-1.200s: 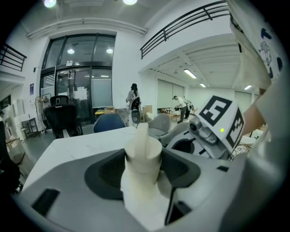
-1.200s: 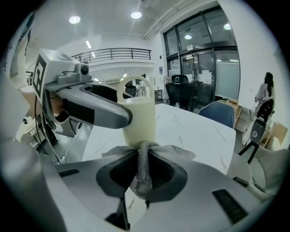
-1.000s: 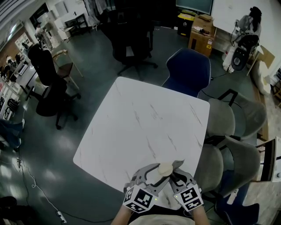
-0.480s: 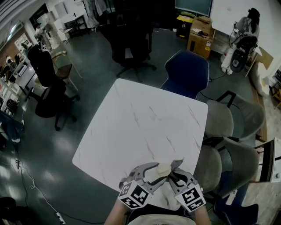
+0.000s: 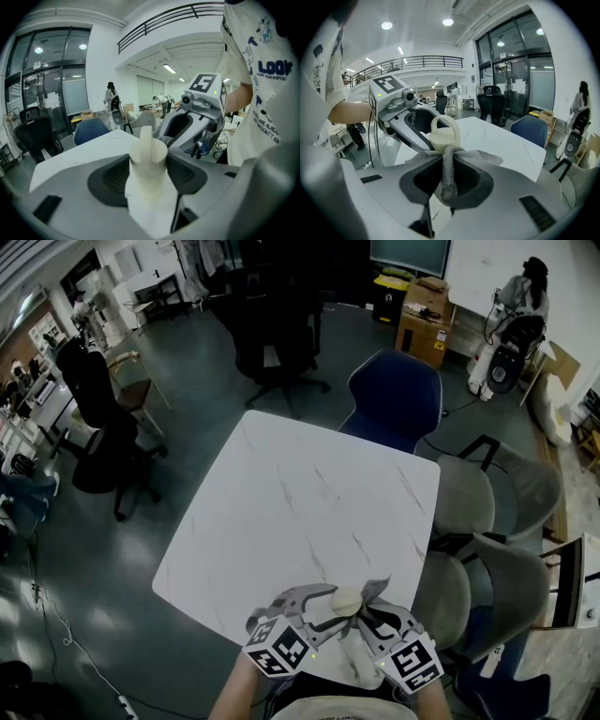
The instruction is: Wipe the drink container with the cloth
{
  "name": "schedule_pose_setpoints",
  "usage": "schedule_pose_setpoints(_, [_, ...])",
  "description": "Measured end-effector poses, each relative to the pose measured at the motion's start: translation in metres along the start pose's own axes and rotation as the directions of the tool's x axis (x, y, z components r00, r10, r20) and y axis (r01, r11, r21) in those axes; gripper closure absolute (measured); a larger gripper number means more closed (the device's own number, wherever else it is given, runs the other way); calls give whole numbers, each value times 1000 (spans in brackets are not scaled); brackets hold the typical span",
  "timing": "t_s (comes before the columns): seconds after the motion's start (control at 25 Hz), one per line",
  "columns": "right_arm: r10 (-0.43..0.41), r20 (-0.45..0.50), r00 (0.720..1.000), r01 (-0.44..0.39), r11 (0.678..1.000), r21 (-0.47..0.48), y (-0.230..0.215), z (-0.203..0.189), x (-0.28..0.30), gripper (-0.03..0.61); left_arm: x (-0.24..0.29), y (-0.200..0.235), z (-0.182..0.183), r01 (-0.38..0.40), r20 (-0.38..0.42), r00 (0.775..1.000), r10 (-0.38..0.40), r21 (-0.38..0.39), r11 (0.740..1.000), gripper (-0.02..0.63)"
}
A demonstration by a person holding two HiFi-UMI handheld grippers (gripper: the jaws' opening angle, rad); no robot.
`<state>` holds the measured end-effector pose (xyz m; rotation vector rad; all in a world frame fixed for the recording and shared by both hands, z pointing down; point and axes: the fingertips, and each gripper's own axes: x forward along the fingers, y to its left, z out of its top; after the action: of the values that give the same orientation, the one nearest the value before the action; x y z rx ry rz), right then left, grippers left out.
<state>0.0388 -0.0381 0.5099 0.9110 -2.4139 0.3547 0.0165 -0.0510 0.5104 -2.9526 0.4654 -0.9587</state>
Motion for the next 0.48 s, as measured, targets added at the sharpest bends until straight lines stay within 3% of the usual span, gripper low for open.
schedule_pose_setpoints(0.48, [2, 31, 1000, -2, 1000, -10, -1, 13, -5, 522, 0, 2, -2, 81, -16, 997, -80, 66, 994, 359])
